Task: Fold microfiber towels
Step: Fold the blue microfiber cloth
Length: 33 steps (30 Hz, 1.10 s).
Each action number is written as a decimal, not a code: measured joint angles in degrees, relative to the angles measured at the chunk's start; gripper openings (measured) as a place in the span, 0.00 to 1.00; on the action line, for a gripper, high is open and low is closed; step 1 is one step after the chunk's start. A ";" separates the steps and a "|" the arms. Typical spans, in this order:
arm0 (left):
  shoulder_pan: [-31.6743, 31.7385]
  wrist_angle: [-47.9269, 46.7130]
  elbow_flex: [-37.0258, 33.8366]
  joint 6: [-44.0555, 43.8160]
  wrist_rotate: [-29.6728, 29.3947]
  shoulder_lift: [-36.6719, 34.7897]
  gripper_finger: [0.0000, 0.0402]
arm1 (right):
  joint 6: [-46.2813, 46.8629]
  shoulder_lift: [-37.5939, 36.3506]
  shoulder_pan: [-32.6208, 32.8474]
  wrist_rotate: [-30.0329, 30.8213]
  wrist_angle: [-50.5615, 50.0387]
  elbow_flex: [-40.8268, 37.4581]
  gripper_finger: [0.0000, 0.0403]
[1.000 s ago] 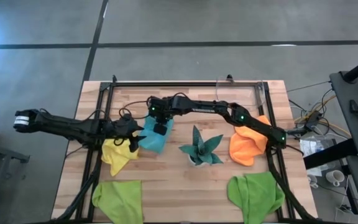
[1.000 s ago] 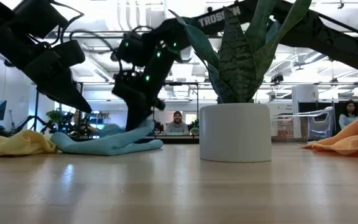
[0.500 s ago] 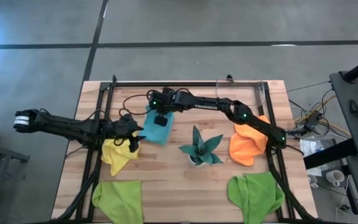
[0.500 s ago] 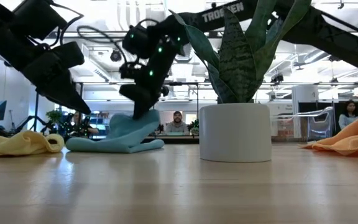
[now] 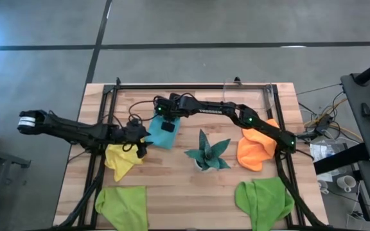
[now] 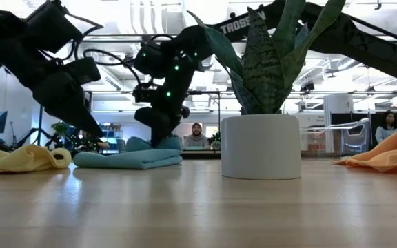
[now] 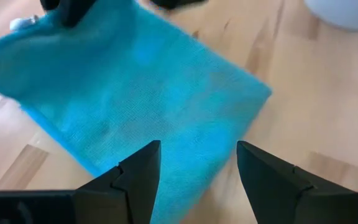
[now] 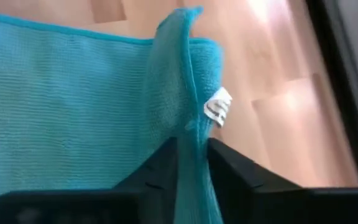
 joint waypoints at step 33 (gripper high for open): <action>0.04 -5.96 -0.11 -1.76 -4.57 -11.98 0.49 | 7.60 -2.38 -6.80 -13.50 1.32 -0.81 0.57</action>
